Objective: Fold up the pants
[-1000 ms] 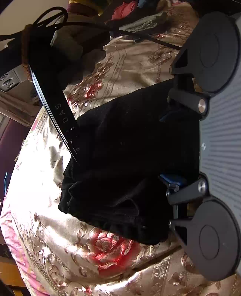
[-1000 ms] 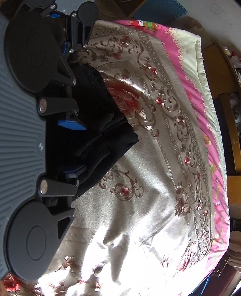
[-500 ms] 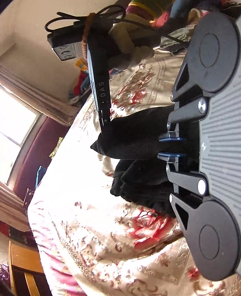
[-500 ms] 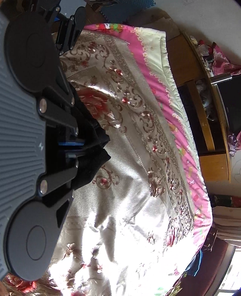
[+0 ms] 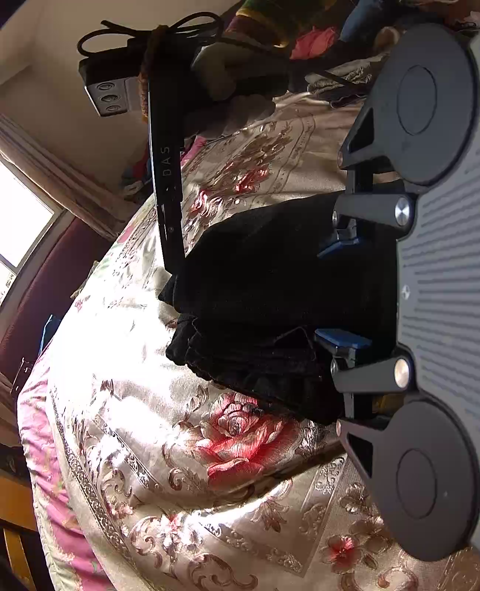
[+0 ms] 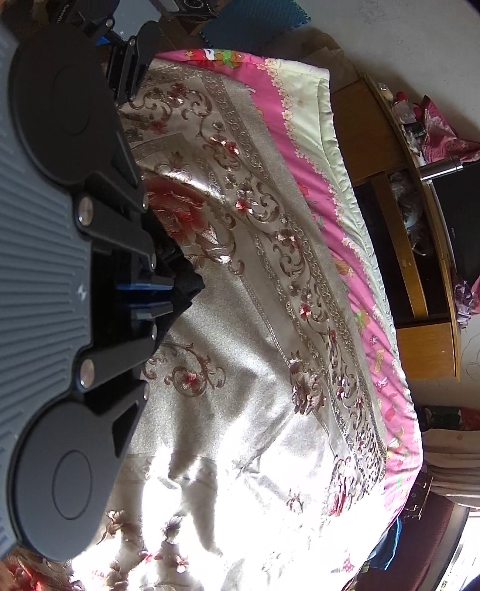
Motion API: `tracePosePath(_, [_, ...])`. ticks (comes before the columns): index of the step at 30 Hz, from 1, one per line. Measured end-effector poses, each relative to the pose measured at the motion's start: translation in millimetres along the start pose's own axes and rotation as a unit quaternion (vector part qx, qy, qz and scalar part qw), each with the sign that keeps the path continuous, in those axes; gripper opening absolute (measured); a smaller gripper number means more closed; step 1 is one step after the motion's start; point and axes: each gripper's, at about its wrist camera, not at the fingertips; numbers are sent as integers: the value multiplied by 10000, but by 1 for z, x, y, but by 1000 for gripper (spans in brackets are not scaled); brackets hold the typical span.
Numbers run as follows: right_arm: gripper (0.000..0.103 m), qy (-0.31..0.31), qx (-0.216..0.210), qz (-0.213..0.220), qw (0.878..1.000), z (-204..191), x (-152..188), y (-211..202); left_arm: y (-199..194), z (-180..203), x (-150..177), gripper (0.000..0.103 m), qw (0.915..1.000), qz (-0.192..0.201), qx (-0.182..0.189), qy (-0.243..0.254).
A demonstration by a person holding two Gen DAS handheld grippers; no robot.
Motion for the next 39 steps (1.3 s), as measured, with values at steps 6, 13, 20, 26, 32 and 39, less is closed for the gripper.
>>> tracePosePath(6, [43,-622,50,-532,9966,-5,5,39,24,13,7,68,9991,-228,-195,303])
tracePosePath(13, [4,-287,185,-255,9991,-24,3,10,-4,4,-1,25,9999,97,-38,6])
tracePosePath(20, [0,-288,137,303,9990,-29,-24,2,-32,-9,-16,21,9980,546,-316,12])
tracePosePath(26, [10,-300,-140,-156,9993,-15,-10,4,-12,-4,1,59,9997,126,-121,174])
tracePosePath(32, [32,77,-5,-295,9995,-4,7,6,1,4,2,60,9980,88,-518,349])
tracePosePath(39, [45,1396,422,432,9884,-1,68,-30,6,12,-27,61,9955,392,-291,806])
Point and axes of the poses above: each gripper's, at about its wrist camera, not at the fingertips, and y roughly the way its jaws point, z to its right, x to its underside, and after that the axes turned 5 degrees about y, right-handed
